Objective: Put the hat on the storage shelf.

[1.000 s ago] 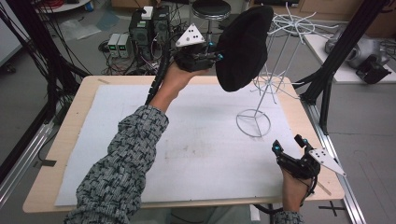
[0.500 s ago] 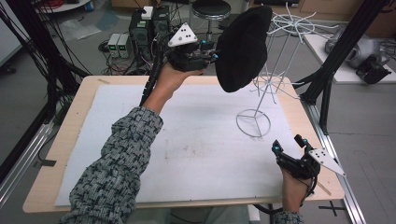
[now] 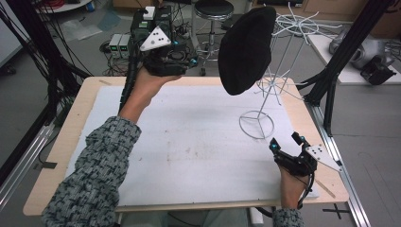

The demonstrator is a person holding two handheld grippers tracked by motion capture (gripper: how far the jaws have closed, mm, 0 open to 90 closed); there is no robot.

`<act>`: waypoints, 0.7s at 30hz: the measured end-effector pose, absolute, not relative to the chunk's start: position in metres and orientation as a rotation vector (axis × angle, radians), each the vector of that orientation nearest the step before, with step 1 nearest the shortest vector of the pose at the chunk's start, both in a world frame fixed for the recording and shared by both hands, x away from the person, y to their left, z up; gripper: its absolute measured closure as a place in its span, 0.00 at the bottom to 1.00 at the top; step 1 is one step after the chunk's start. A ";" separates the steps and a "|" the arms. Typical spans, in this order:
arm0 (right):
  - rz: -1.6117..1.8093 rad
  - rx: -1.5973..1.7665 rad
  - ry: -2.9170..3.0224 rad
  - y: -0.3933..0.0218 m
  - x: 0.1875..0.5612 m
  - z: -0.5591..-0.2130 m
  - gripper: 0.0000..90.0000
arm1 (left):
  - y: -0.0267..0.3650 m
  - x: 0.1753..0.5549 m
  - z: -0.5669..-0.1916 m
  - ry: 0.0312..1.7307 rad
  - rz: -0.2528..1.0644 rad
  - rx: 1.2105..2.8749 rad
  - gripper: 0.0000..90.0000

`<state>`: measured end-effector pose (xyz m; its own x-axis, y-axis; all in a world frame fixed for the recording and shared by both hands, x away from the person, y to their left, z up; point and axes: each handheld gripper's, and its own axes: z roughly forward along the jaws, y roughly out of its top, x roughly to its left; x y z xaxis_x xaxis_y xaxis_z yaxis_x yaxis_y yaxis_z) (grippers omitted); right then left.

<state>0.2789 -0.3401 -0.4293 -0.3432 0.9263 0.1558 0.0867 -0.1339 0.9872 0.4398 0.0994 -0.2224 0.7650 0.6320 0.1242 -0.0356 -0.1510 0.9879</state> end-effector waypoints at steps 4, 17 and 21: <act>1.565 1.175 1.443 -0.337 0.284 -0.429 0.08 | 0.121 0.427 -0.230 0.500 0.643 1.634 0.39; 1.549 1.176 1.462 -0.333 0.286 -0.429 0.08 | 0.204 0.386 -0.269 0.612 0.690 1.603 0.33; 1.538 1.173 1.467 -0.333 0.286 -0.430 0.08 | 0.224 0.373 -0.283 0.632 0.716 1.616 0.32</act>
<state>0.2864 -0.3329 -0.4296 -0.3457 0.9276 0.1418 0.0979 -0.1147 0.9886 0.3729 0.2241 -0.2835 0.6633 0.7408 0.1065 0.0137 -0.1543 0.9879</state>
